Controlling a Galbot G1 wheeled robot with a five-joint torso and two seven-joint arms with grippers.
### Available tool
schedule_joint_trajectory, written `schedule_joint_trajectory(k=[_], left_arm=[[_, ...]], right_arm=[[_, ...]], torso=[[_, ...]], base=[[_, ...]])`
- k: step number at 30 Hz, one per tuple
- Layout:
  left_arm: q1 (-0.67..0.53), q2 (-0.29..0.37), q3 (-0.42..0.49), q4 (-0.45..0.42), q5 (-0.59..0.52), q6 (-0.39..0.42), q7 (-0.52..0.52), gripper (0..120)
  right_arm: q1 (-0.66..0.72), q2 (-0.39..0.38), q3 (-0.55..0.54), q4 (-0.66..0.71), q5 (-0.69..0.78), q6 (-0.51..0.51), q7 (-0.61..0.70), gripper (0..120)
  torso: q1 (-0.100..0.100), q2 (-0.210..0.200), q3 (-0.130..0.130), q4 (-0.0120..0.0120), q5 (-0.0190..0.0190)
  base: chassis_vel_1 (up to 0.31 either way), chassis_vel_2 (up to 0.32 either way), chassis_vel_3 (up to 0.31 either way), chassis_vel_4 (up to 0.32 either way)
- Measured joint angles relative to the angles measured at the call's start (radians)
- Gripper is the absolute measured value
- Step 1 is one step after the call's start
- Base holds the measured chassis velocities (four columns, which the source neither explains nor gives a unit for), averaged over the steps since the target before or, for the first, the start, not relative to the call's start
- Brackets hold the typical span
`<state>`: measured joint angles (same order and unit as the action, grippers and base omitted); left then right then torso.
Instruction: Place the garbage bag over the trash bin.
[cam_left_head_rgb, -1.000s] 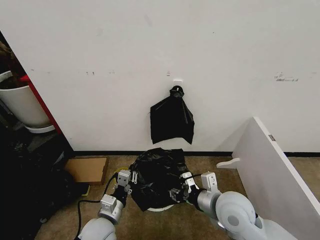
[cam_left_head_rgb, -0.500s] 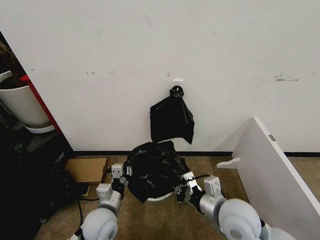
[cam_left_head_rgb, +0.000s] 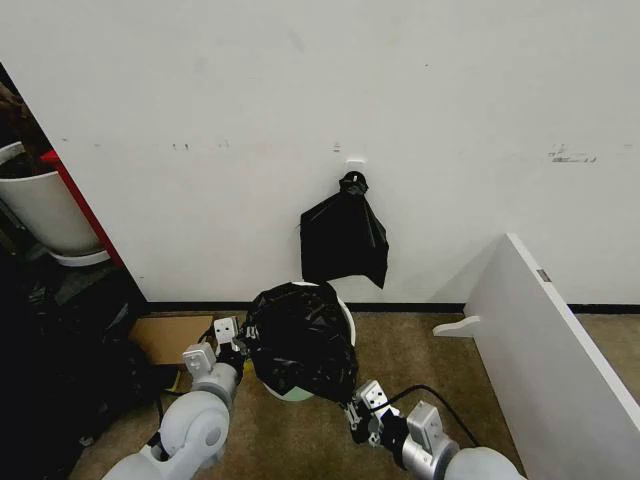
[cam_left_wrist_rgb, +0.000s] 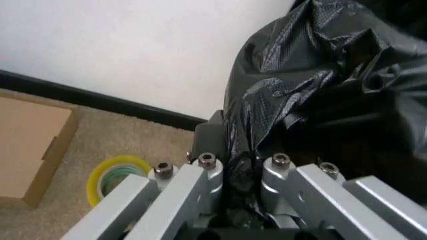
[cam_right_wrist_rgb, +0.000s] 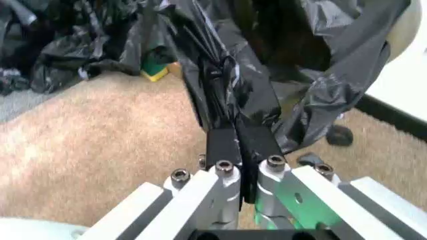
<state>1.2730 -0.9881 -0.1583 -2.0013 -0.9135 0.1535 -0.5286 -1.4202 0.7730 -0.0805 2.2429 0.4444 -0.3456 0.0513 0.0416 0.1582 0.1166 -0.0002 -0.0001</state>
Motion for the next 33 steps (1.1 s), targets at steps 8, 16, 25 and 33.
schedule_joint_trajectory(k=[8, 16, 25, 33], left_arm=[[-0.004, 0.004, -0.008, -0.043, -0.076, 0.032, -0.044, 4], [0.007, 0.02, -0.028, -0.093, -0.166, 0.081, -0.082, 4], [0.043, 0.044, -0.057, -0.159, -0.259, 0.131, -0.102, 4], [0.031, 0.035, -0.065, -0.109, -0.211, 0.096, -0.088, 4]], right_arm=[[0.0, -0.004, -0.046, -0.113, -0.188, 0.125, -0.063, 0], [0.034, 0.04, -0.063, -0.206, -0.272, 0.168, -0.062, 0], [0.058, 0.117, -0.02, -0.37, -0.397, 0.278, -0.007, 0], [0.001, 0.077, 0.001, -0.273, -0.393, 0.338, -0.003, 26]], torso=[[0.0, 0.0, 0.0, -0.0001, 0.0], [0.0, 0.0, 0.0, 0.0, 0.0002], [0.0, 0.0, 0.0, 0.0001, 0.0003], [0.0, 0.0, 0.0, 0.0, -0.0001]], base=[[0.0, 0.0, 0.0, 0.0], [0.0, 0.0, 0.0, 0.0], [0.0, 0.0, 0.0, 0.0], [0.0, 0.0, 0.0, 0.0]])
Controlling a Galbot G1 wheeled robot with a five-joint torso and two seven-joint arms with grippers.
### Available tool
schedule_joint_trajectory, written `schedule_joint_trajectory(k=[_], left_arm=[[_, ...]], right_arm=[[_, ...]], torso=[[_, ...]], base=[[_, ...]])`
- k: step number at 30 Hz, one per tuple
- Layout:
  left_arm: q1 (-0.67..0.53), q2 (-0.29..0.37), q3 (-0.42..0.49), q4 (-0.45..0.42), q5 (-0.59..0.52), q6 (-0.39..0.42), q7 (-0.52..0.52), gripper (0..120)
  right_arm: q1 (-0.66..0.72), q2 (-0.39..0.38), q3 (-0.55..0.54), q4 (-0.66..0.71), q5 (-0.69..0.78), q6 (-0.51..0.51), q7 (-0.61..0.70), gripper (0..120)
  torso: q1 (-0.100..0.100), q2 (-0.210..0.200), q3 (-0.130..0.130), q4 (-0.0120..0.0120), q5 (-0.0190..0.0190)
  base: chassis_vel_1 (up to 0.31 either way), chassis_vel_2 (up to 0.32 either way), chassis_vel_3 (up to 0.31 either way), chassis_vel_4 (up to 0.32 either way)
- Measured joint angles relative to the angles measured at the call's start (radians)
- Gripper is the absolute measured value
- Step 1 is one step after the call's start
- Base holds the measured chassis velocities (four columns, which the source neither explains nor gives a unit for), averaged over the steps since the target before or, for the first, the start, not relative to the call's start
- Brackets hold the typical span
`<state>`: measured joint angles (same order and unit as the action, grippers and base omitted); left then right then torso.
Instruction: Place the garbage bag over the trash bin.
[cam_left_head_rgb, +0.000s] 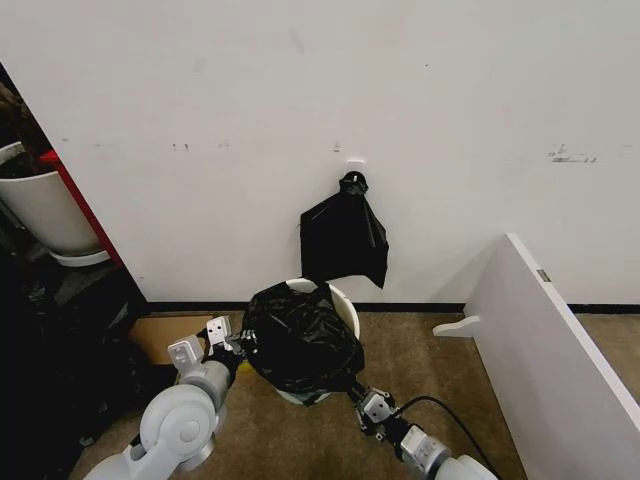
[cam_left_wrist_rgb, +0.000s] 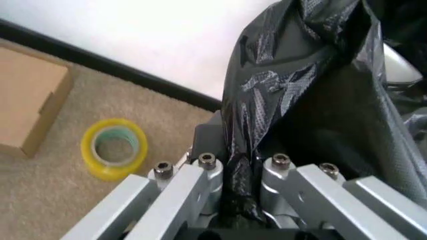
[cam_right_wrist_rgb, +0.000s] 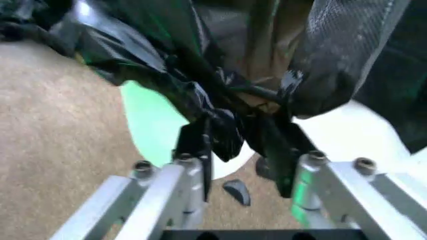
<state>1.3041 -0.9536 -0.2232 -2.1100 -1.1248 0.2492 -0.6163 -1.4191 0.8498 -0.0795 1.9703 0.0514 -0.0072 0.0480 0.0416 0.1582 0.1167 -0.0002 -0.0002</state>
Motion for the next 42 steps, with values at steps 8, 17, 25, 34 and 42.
schedule_joint_trajectory(k=[8, 17, 25, 34, 42], left_arm=[[-0.019, -0.003, -0.021, 0.056, 0.027, -0.035, 0.011, 4], [-0.009, 0.003, -0.026, 0.071, 0.106, -0.06, 0.062, 4], [0.042, 0.006, 0.027, 0.047, 0.318, -0.132, 0.192, 4], [0.069, 0.004, 0.043, 0.025, 0.465, -0.196, 0.269, 4], [0.079, 0.014, 0.045, 0.015, 0.517, -0.243, 0.306, 4]], right_arm=[[-0.05, -0.05, 0.043, 0.041, -0.013, 0.066, -0.036, 54], [-0.087, -0.041, 0.098, 0.128, 0.079, 0.037, 0.019, 88], [-0.001, 0.031, 0.109, 0.341, 0.45, -0.268, 0.219, 100], [0.022, 0.062, 0.102, 0.35, 0.596, -0.329, 0.203, 87], [0.028, 0.071, 0.094, 0.284, 0.529, -0.319, 0.205, 88]], torso=[[0.0, 0.0, 0.0, 0.0, 0.0001], [0.0, 0.0, 0.0, 0.0001, 0.0002], [0.0, 0.0, 0.0, 0.0002, 0.0001], [0.0, 0.0, 0.0, 0.0, 0.0001], [0.0, 0.0, 0.0, 0.0, 0.0002]], base=[[0.0, 0.0, 0.0, 0.0], [0.0, 0.0, 0.0, 0.0], [0.0, 0.0, 0.0, 0.0], [0.0, 0.0, 0.0, 0.0], [0.0, 0.0, 0.0, 0.0]])
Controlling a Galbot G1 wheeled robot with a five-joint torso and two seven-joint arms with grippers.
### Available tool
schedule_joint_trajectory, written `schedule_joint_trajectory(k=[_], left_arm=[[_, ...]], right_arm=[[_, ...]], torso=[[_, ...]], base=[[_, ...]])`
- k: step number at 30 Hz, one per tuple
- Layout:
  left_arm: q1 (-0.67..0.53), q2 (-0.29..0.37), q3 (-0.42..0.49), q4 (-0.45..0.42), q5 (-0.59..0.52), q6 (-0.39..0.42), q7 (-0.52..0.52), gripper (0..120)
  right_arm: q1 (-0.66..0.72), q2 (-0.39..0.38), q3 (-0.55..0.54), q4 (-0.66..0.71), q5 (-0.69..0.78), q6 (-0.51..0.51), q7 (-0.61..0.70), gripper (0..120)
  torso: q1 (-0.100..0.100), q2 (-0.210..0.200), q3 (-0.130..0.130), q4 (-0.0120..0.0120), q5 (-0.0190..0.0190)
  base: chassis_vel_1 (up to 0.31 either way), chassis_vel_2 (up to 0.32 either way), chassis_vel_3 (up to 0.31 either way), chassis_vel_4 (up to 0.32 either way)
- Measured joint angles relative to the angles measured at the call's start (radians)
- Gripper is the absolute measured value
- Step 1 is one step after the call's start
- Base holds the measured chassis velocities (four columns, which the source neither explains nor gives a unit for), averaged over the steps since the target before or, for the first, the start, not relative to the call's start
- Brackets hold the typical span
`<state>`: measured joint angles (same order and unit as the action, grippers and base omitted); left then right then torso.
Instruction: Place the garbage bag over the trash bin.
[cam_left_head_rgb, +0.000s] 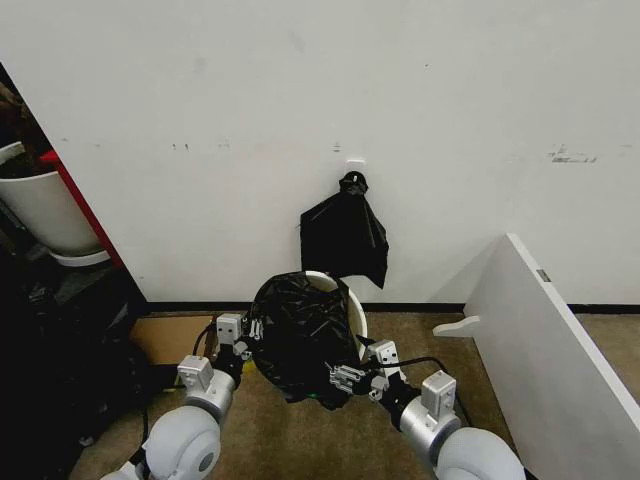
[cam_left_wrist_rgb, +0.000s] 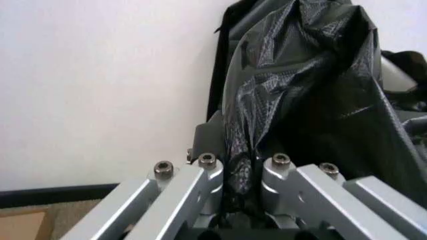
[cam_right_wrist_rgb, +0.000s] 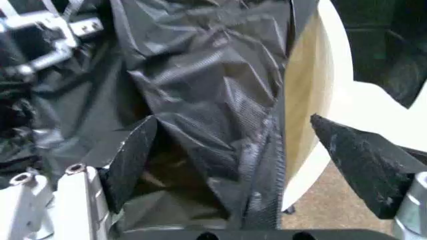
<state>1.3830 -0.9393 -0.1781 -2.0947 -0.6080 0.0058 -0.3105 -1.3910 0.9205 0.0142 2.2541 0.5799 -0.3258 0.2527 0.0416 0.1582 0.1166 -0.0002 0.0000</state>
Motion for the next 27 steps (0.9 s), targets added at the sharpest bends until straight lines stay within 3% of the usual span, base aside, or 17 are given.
schedule_joint_trajectory(k=[9, 19, 24, 27], left_arm=[[-0.002, -0.001, 0.006, -0.004, 0.0, -0.002, 0.004, 4], [-0.002, 0.0, 0.006, -0.005, 0.001, -0.005, 0.004, 4], [-0.001, 0.004, 0.007, -0.003, 0.008, -0.008, 0.006, 4], [-0.001, 0.003, 0.008, 0.0, 0.015, -0.011, 0.006, 4]], right_arm=[[0.007, -0.002, 0.003, -0.015, 0.007, -0.008, 0.016, 89], [0.019, -0.006, 0.001, -0.023, 0.034, -0.017, 0.024, 54], [0.024, -0.013, -0.001, -0.026, 0.041, -0.01, 0.027, 32], [0.022, -0.017, -0.003, -0.03, 0.03, 0.003, 0.023, 25]], torso=[[0.0, 0.0, 0.0, 0.0, 0.0], [0.0, 0.0, 0.0, 0.0, 0.0], [0.0, 0.0, 0.0, 0.0, 0.0], [0.0, 0.0, 0.0, 0.0, 0.0]], base=[[0.0, 0.0, 0.0, 0.0], [0.0, 0.0, 0.0, 0.0], [0.0, 0.0, 0.0, 0.0], [0.0, 0.0, 0.0, 0.0]])
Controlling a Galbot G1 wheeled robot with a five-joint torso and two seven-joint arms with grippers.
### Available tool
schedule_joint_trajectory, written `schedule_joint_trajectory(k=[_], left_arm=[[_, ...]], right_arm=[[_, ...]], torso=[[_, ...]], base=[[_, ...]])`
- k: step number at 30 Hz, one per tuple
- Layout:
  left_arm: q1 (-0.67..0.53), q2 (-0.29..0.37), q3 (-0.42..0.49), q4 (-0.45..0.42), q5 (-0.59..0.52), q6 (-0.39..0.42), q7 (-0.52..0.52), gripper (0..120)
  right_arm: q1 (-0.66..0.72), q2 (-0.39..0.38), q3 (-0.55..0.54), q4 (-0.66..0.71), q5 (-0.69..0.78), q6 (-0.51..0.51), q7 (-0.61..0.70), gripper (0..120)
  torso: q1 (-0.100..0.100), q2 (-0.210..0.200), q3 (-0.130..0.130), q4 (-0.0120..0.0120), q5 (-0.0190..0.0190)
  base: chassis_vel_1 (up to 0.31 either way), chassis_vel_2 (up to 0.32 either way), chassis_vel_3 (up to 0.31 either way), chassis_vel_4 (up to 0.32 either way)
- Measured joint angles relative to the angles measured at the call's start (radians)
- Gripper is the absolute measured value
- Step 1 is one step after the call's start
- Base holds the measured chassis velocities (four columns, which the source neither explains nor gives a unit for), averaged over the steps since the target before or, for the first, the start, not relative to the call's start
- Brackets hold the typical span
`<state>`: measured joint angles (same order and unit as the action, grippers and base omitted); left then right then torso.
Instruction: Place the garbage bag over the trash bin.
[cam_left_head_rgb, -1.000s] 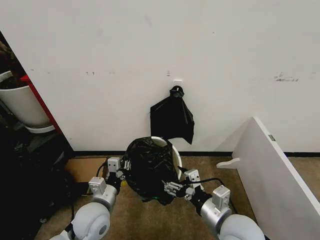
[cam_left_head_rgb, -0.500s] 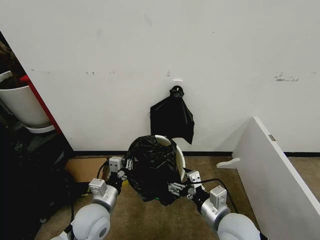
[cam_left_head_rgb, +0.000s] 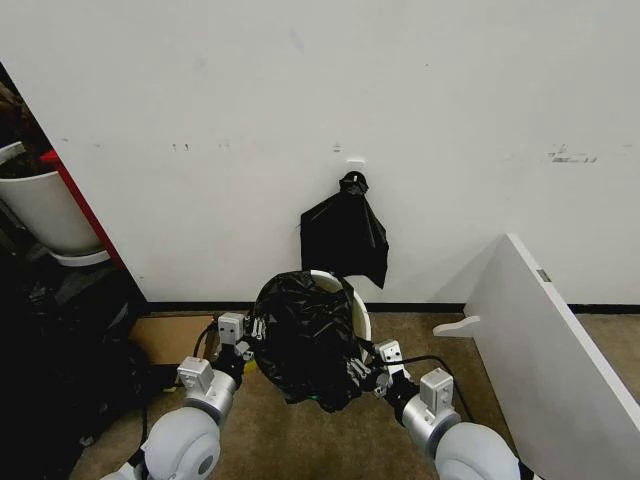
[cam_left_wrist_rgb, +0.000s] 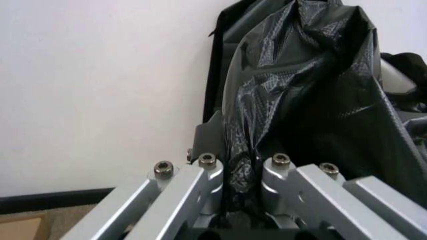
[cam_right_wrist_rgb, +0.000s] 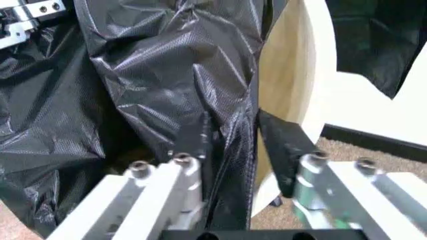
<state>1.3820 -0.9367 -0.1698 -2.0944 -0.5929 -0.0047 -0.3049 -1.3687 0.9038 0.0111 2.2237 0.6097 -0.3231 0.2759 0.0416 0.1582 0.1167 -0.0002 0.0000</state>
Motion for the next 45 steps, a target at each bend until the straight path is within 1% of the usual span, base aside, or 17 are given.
schedule_joint_trajectory(k=[3, 4, 5, 6, 16, 21, 30, 34, 40, 45], left_arm=[[0.001, -0.006, 0.001, 0.003, 0.006, -0.003, 0.0, 4], [0.002, -0.007, 0.002, 0.003, 0.007, -0.003, 0.0, 4], [0.003, -0.007, 0.002, 0.003, 0.008, -0.004, -0.001, 4], [0.003, -0.007, 0.002, 0.004, 0.009, -0.004, -0.001, 4], [0.002, 0.0, 0.002, 0.011, 0.015, -0.008, 0.004, 4], [0.01, 0.004, 0.001, 0.019, 0.03, -0.025, 0.019, 4], [0.031, 0.005, -0.006, 0.026, 0.042, -0.055, 0.033, 4], [0.034, 0.009, -0.007, 0.026, 0.043, -0.071, 0.061, 4], [0.048, 0.031, -0.002, 0.02, 0.073, -0.096, 0.13, 4], [0.049, 0.038, -0.003, 0.019, 0.069, -0.114, 0.162, 4]], right_arm=[[-0.002, -0.002, -0.001, -0.003, -0.005, 0.008, 0.0, 12], [-0.002, -0.002, -0.001, -0.004, -0.005, 0.009, 0.0, 11], [-0.003, -0.004, -0.001, -0.006, -0.007, 0.011, 0.0, 4], [-0.003, -0.005, -0.001, -0.008, -0.01, 0.014, 0.002, 0], [-0.005, -0.008, 0.004, -0.011, -0.033, 0.055, 0.014, 0], [0.025, 0.006, 0.042, -0.028, -0.032, 0.08, 0.061, 0], [0.031, 0.01, 0.095, -0.054, -0.024, 0.094, 0.071, 0], [0.041, 0.008, 0.108, -0.072, -0.018, 0.096, 0.064, 0], [0.053, 0.012, 0.133, -0.104, 0.012, 0.104, 0.031, 0], [0.055, 0.017, 0.146, -0.145, 0.014, 0.107, 0.006, 0]], torso=[[0.0, 0.0, 0.0, 0.0, 0.0], [0.0, 0.0, 0.0, 0.0, 0.0], [0.0, 0.0, 0.0, 0.0, 0.0], [0.0, 0.0, 0.0, 0.0, 0.0], [0.0, 0.0, 0.0, -0.0001, 0.0], [0.0, 0.0, 0.0, 0.0, 0.0], [0.0, 0.0, 0.0, 0.0, 0.0], [0.0, 0.0, 0.0, 0.0, 0.0], [0.0, 0.0, 0.0, 0.0, 0.0], [0.0, 0.0, 0.0, -0.0001, 0.0001]], base=[[0.0, 0.0, 0.0, 0.0], [0.0, 0.0, 0.0, 0.0], [0.0, 0.0, 0.0, 0.0], [0.0, 0.0, 0.0, 0.0], [0.0, 0.0, 0.0, 0.0], [0.0, 0.0, 0.0, 0.0], [0.0, 0.0, 0.0, 0.0], [0.0, 0.0, 0.0, 0.0], [0.0, 0.0, 0.0, 0.0], [0.0, 0.0, 0.0, 0.0]])
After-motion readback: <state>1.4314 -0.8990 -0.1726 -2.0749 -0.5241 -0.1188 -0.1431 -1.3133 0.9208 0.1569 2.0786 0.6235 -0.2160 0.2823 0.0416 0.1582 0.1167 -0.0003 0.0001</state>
